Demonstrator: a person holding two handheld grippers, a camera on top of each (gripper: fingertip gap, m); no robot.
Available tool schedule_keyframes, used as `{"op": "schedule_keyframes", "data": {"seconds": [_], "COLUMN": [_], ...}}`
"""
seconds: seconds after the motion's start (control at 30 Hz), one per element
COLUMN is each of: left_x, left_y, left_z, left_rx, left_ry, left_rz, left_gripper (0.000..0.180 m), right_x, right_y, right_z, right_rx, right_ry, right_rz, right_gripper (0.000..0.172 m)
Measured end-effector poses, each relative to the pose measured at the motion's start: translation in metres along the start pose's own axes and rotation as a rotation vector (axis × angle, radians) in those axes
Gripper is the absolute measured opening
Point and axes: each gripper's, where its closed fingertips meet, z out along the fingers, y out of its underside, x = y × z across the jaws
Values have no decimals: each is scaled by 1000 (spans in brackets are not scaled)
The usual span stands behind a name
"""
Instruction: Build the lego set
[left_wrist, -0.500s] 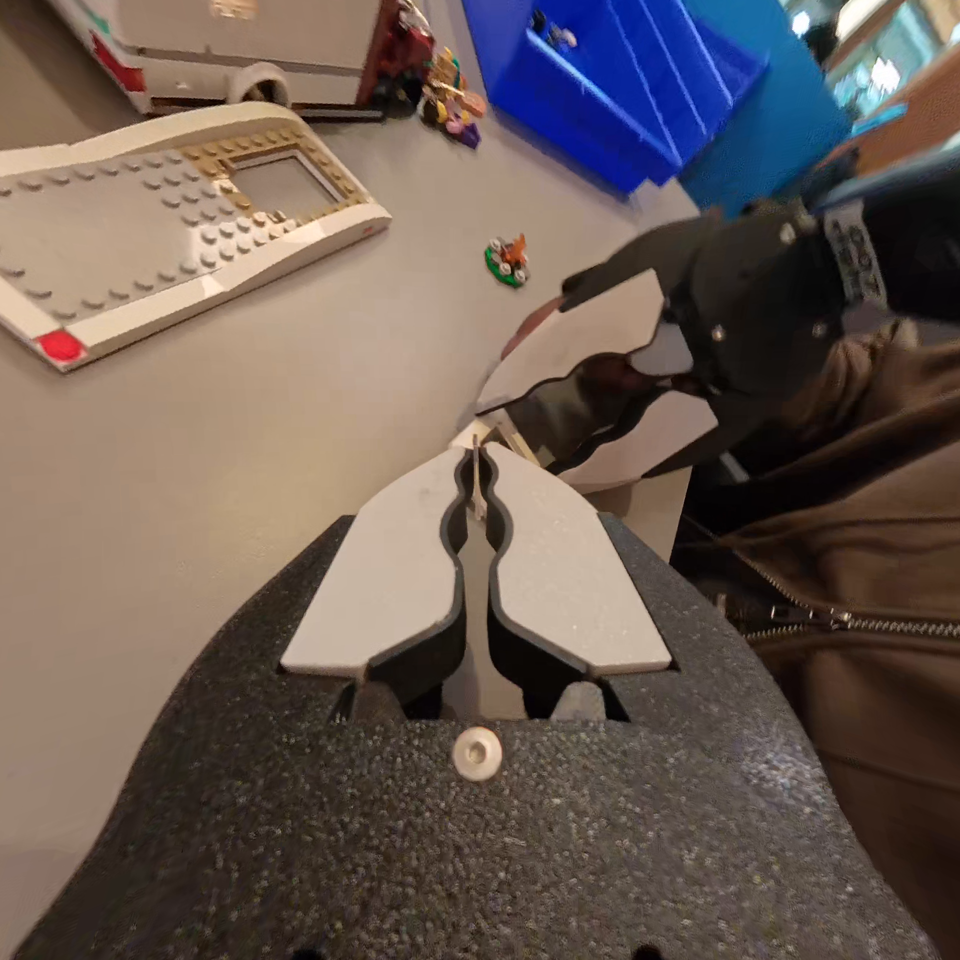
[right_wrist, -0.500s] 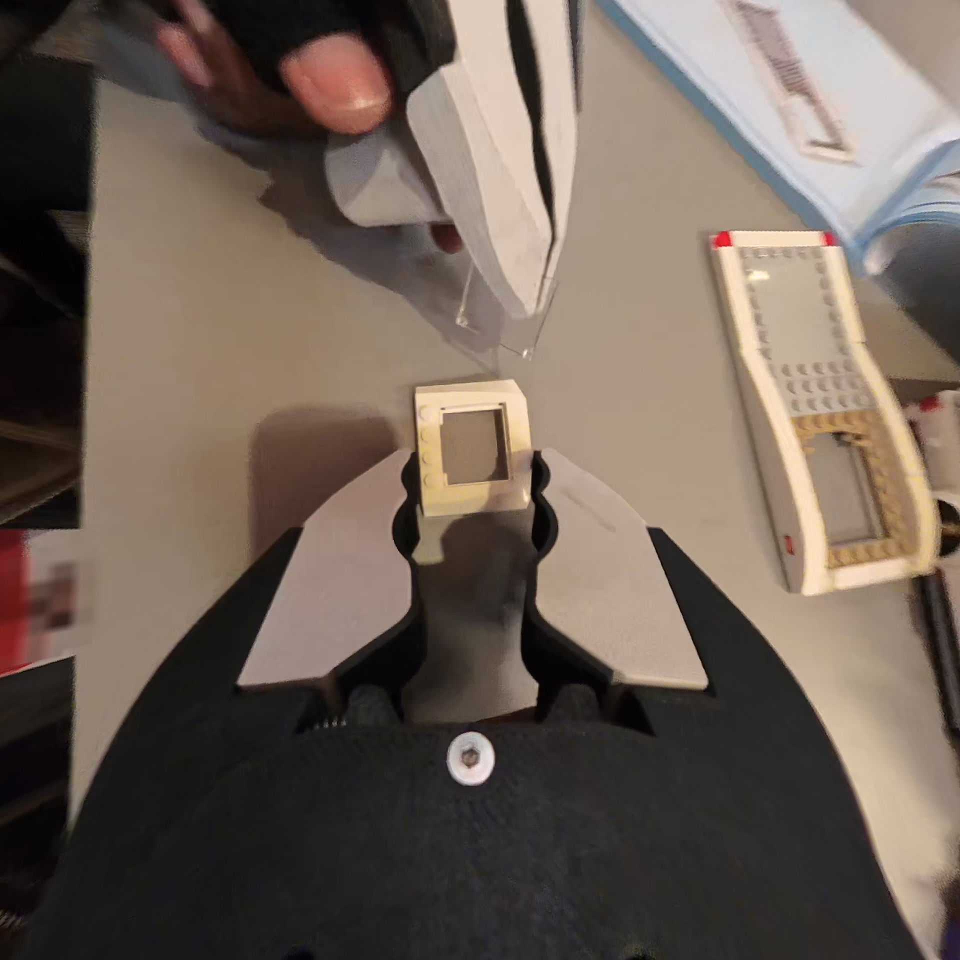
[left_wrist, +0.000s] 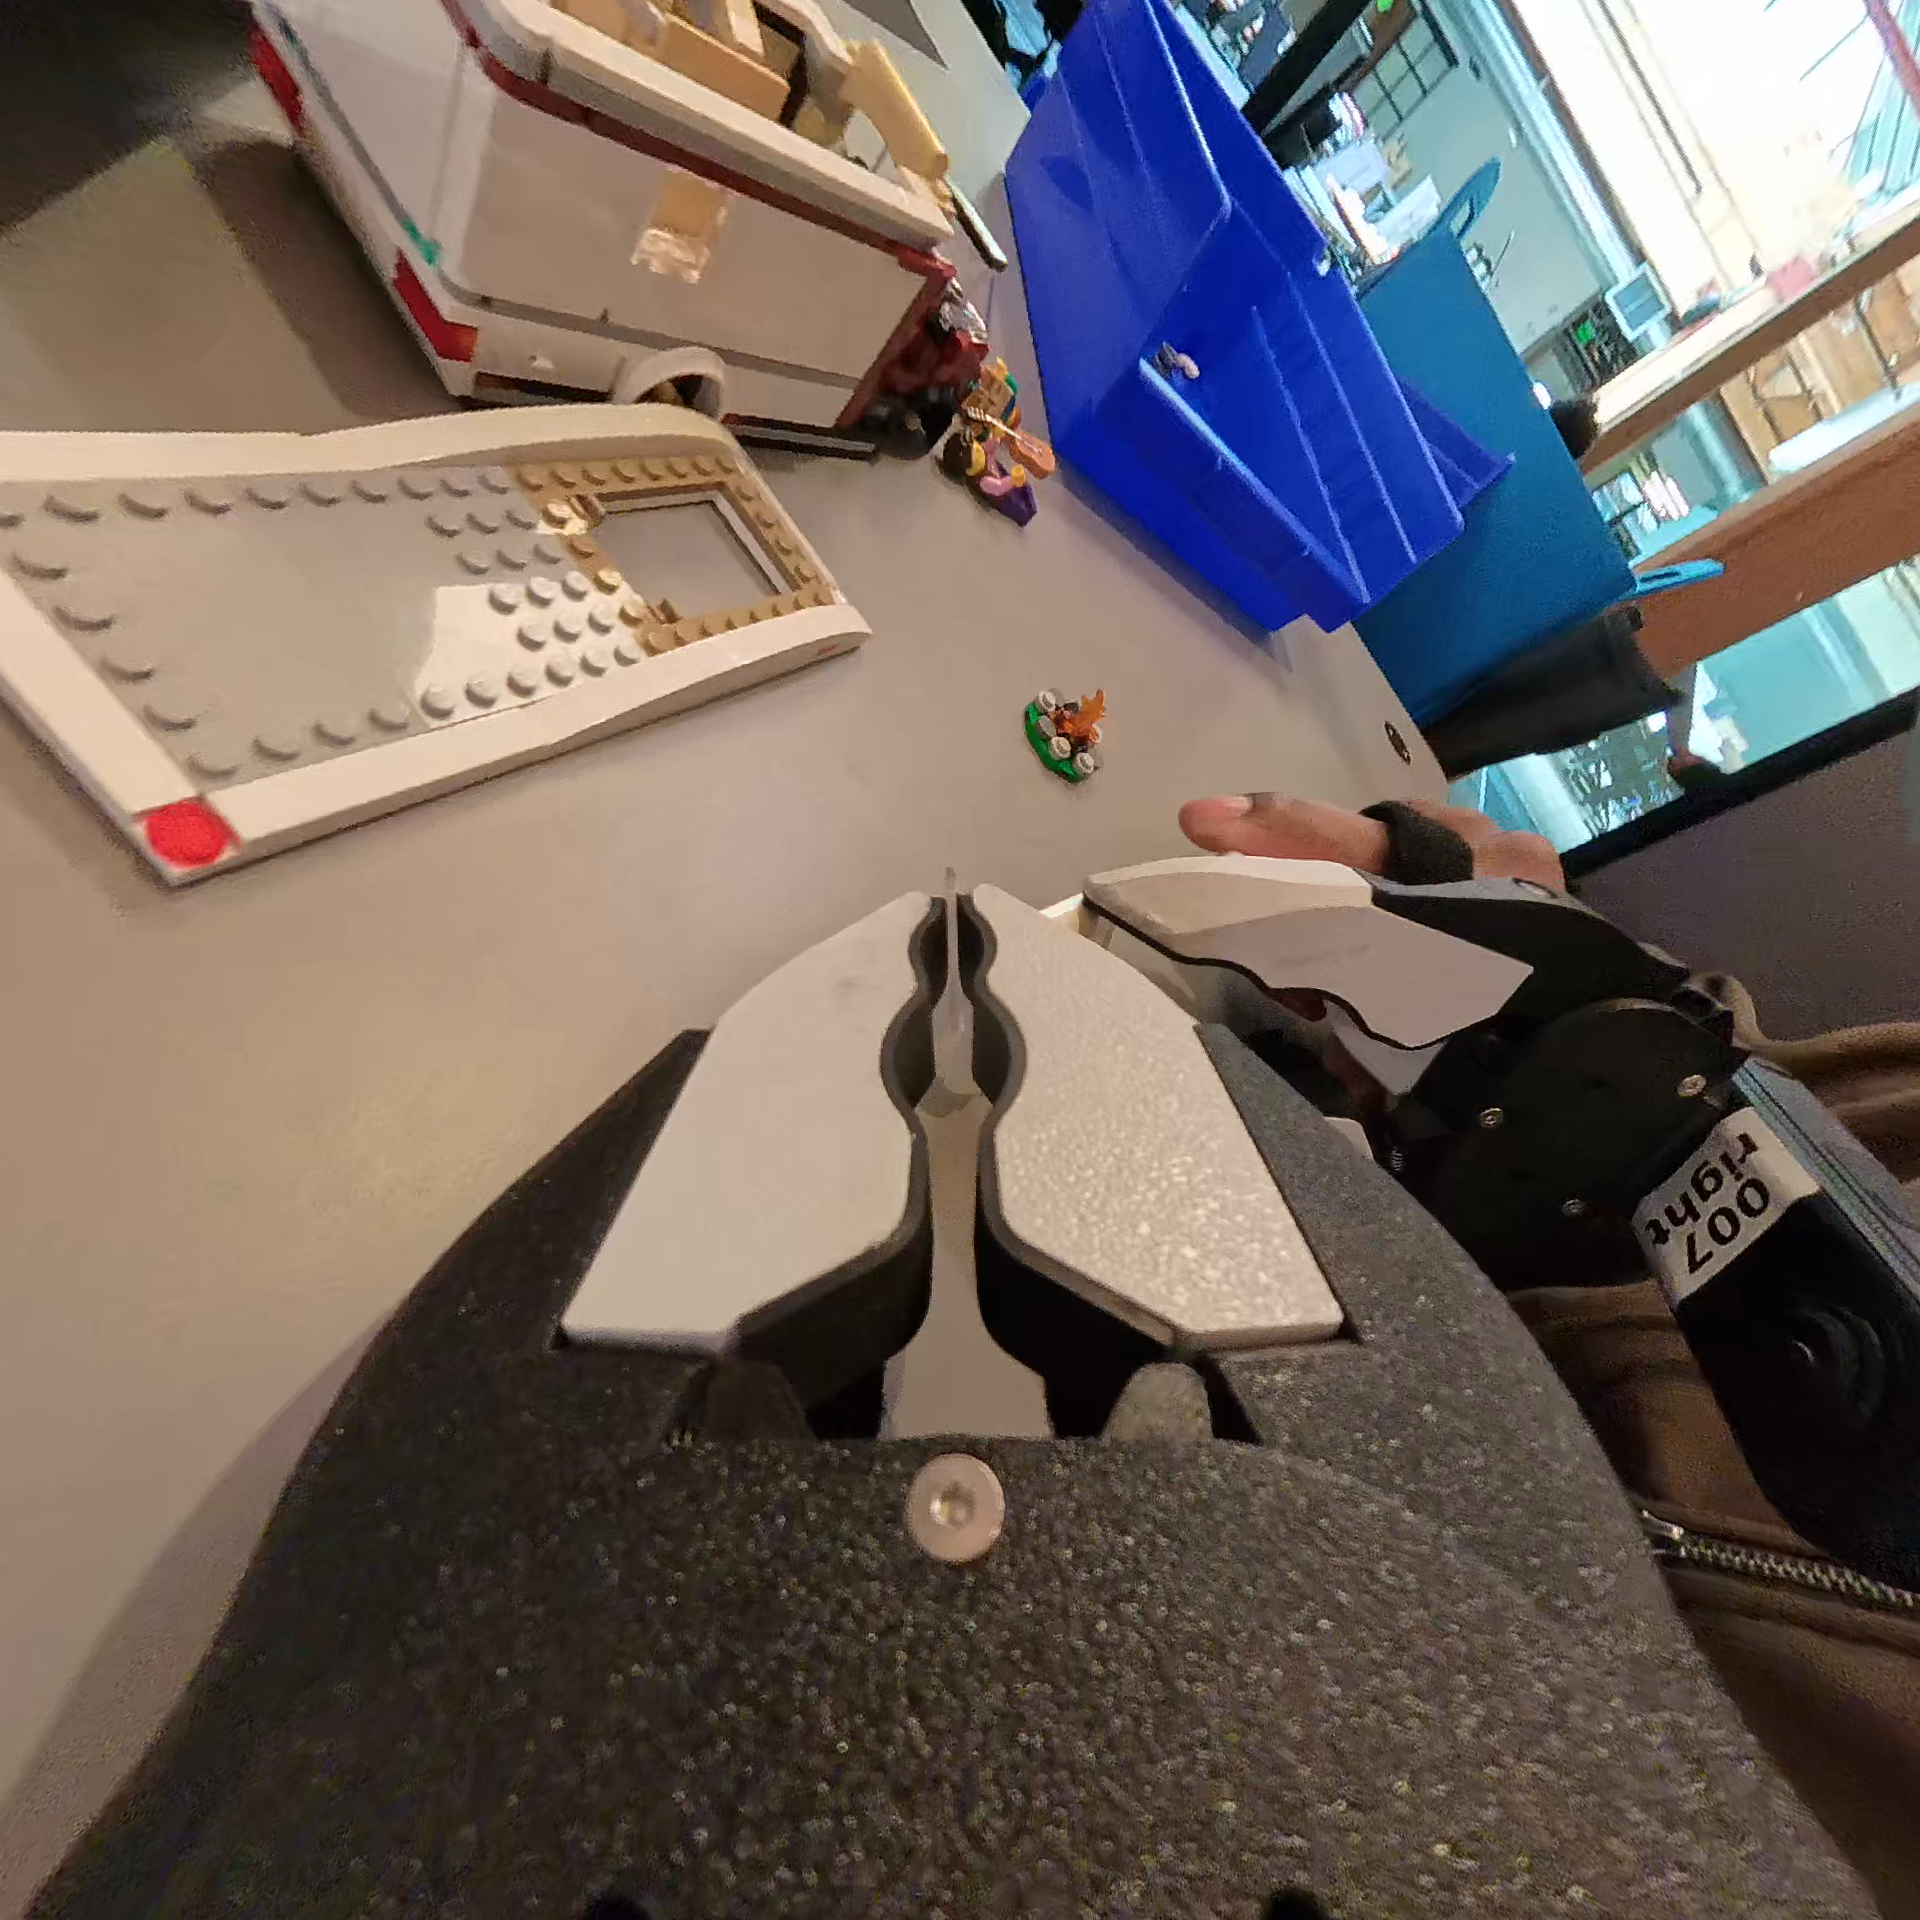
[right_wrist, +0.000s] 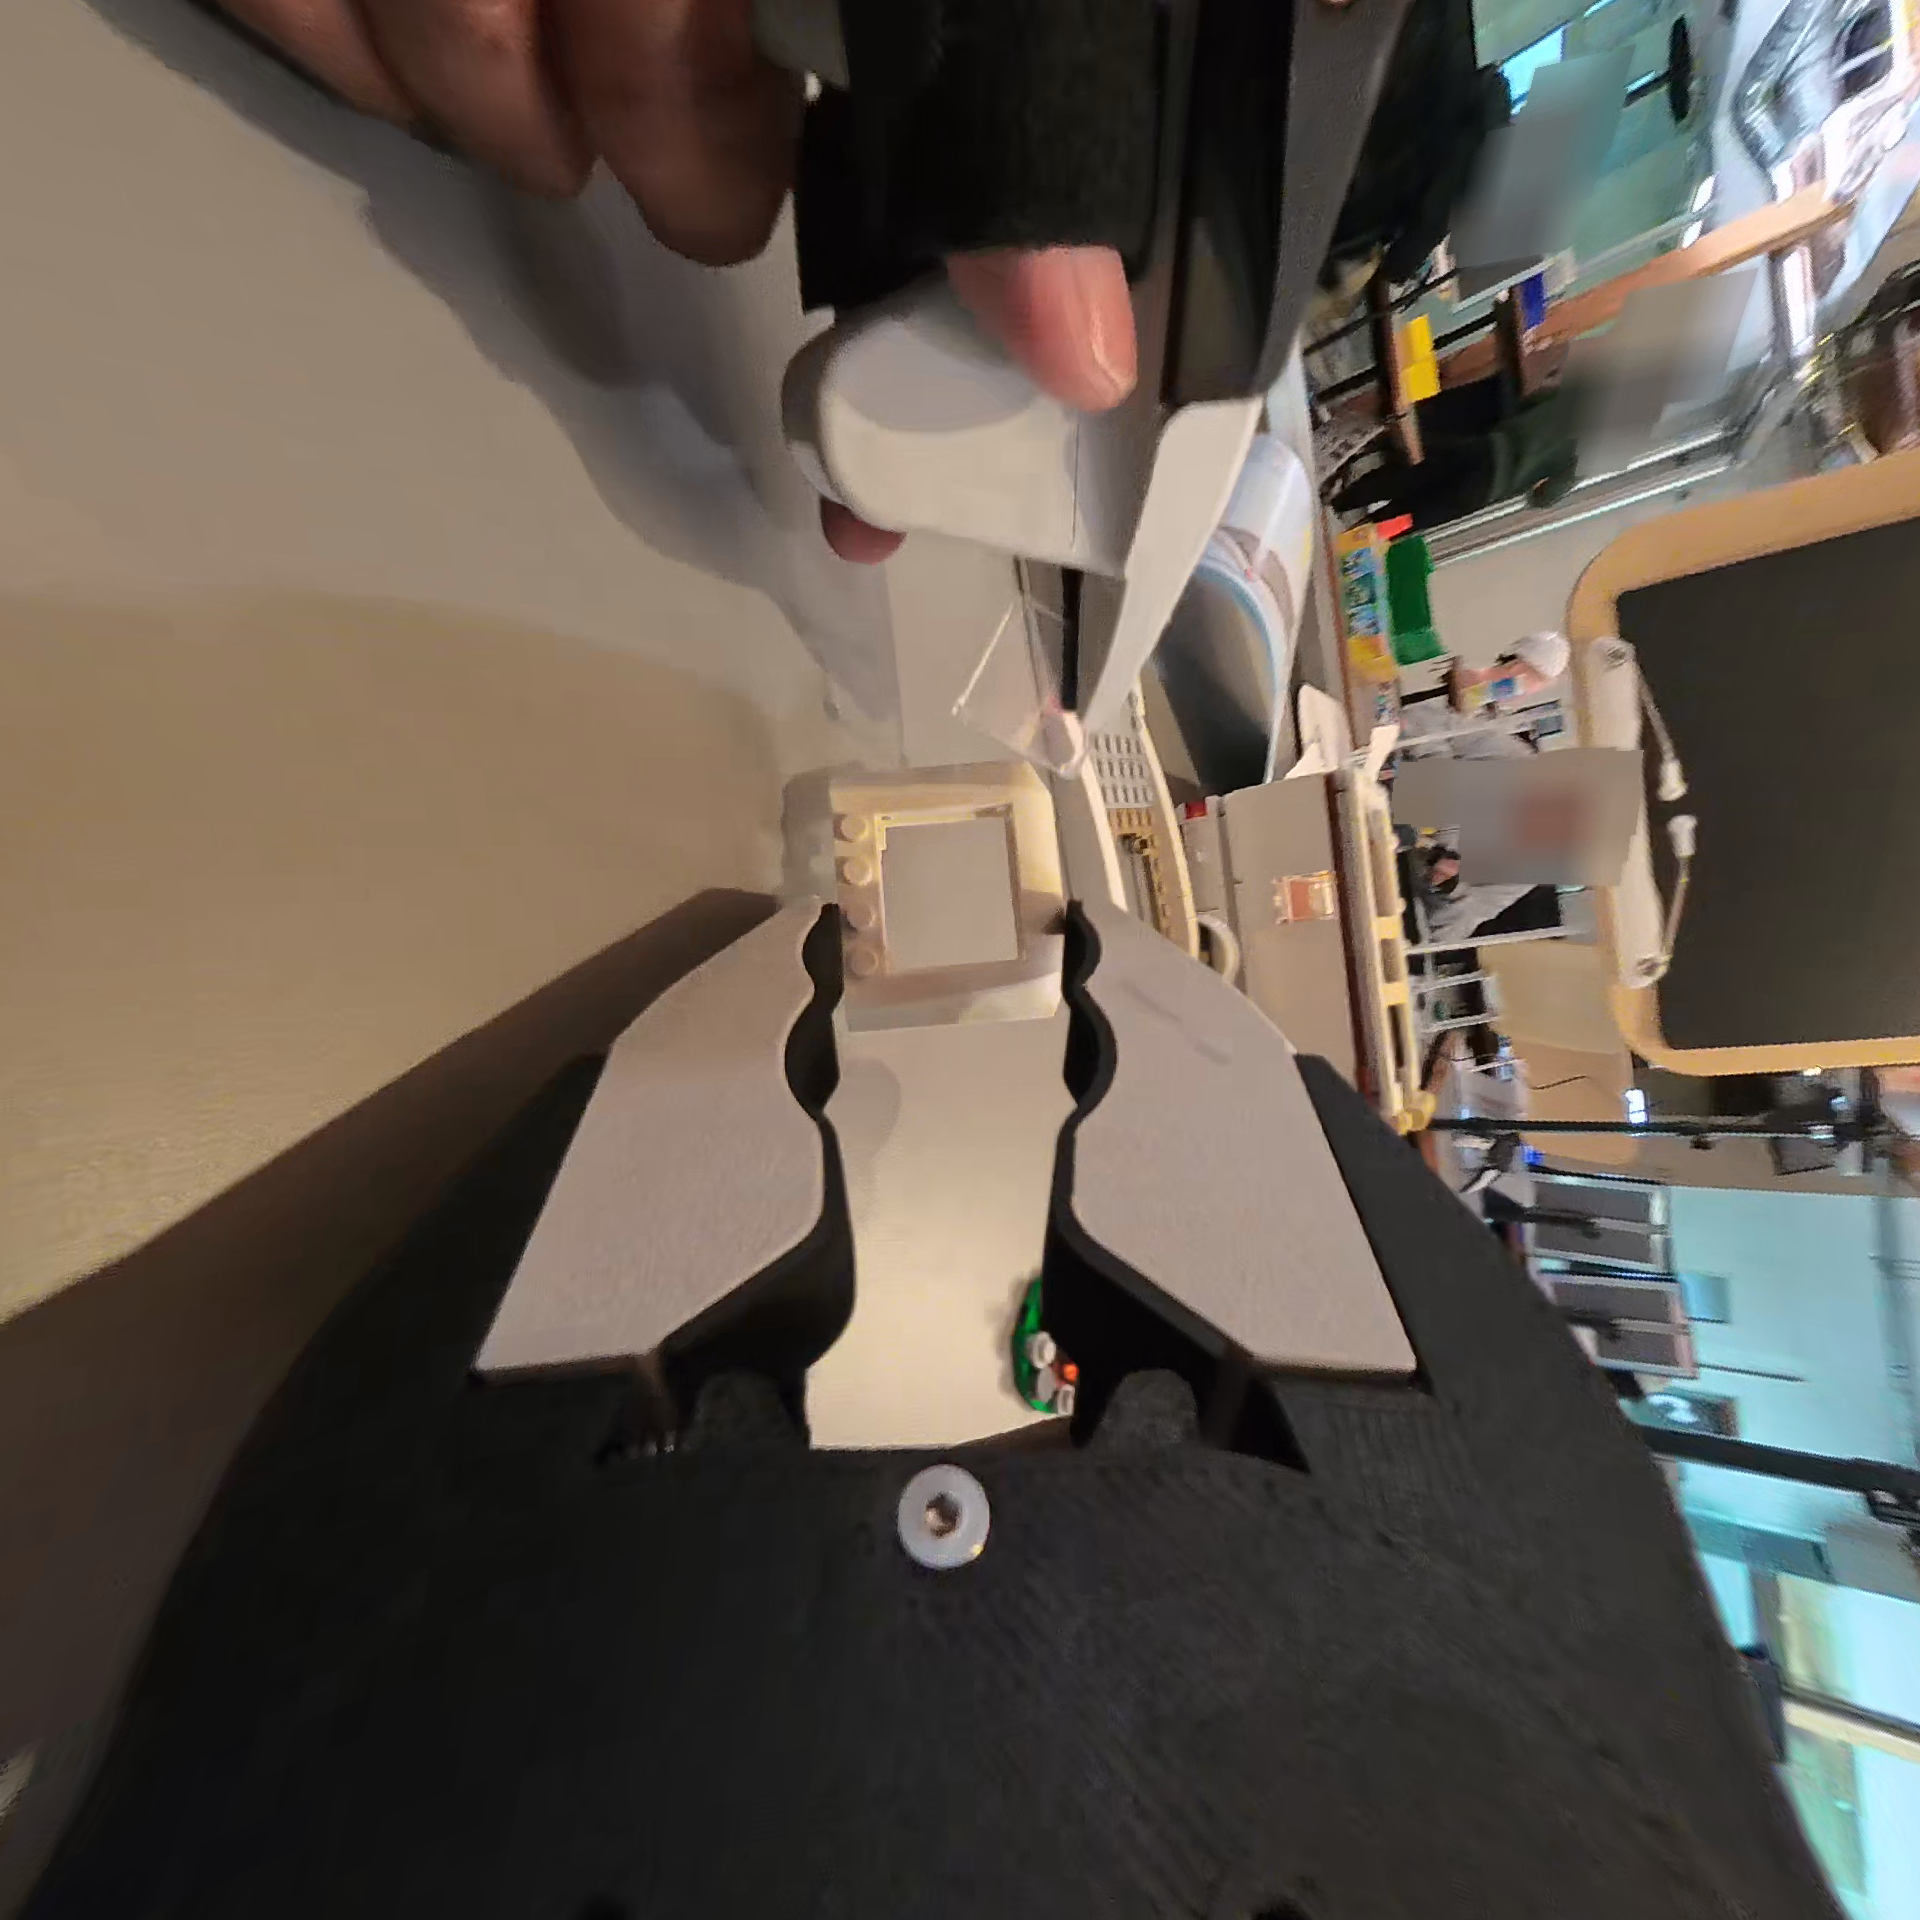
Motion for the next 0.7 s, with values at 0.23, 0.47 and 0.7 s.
{"op": "schedule_keyframes", "data": {"seconds": [0.23, 0.47, 0.7], "left_x": [18, 22, 28], "left_y": [-10, 3, 10], "left_z": [0, 6, 2], "left_rx": [8, -121, -206], "left_ry": [103, 88, 163], "left_rz": [264, 627, 783], "left_gripper": [2, 2, 2], "right_x": [7, 7, 4], "right_y": [-4, -6, -4], "right_z": [-6, -8, -8], "right_rx": [55, 92, 121], "right_ry": [48, 59, 56], "right_rz": [-64, -113, -180], "right_gripper": [41, 41, 41]}}
